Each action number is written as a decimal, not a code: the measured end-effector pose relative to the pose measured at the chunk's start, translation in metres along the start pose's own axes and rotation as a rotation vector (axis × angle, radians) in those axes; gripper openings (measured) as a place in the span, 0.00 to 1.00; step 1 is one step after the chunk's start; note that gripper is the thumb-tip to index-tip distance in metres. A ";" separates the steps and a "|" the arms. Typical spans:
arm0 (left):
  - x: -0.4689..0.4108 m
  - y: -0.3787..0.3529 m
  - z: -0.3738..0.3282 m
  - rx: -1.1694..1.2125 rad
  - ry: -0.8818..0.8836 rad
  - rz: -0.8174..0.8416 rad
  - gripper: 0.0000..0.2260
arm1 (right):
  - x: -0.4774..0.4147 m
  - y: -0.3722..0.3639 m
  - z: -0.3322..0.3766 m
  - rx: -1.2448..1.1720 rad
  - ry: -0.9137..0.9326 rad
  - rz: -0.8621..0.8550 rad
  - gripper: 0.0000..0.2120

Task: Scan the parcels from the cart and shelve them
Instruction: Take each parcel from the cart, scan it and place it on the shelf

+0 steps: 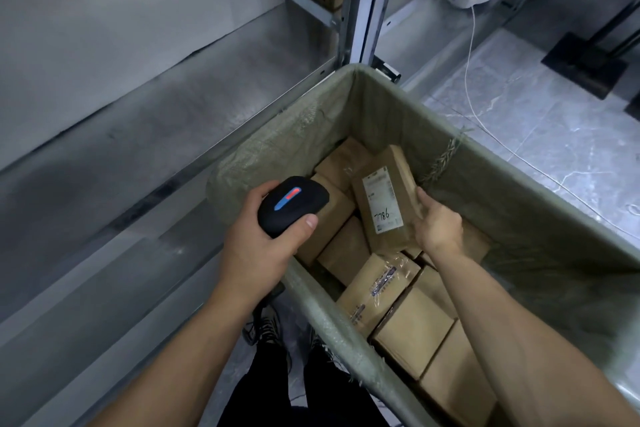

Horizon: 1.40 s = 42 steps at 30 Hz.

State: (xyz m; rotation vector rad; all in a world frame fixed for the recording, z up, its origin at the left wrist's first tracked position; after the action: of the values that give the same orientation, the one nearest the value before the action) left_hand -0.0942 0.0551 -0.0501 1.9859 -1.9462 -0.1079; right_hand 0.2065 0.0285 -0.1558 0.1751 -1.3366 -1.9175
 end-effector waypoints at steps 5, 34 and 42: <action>0.000 0.001 -0.014 0.008 -0.047 -0.023 0.25 | 0.010 0.013 0.001 -0.185 -0.008 0.015 0.30; 0.067 0.116 -0.120 -0.233 -0.543 0.040 0.26 | 0.126 0.157 0.128 -0.250 0.597 0.011 0.31; 0.099 0.155 -0.124 -0.304 -0.651 0.048 0.30 | 0.181 0.194 0.161 -0.039 0.732 -0.058 0.30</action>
State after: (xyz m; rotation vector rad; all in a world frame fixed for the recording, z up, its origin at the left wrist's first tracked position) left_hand -0.2001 -0.0156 0.1315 1.8308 -2.1630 -1.0871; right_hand 0.0993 0.0001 0.1341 0.8150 -0.7997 -1.6706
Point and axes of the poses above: each hand's wrist, its own x-axis away from the middle knuckle, its own y-axis out of the back of the hand, z = x × y, the point moved 3 cm from there along -x, towards the middle knuckle, and after that the axes turned 8 degrees about -z, right-handed, at the moved point
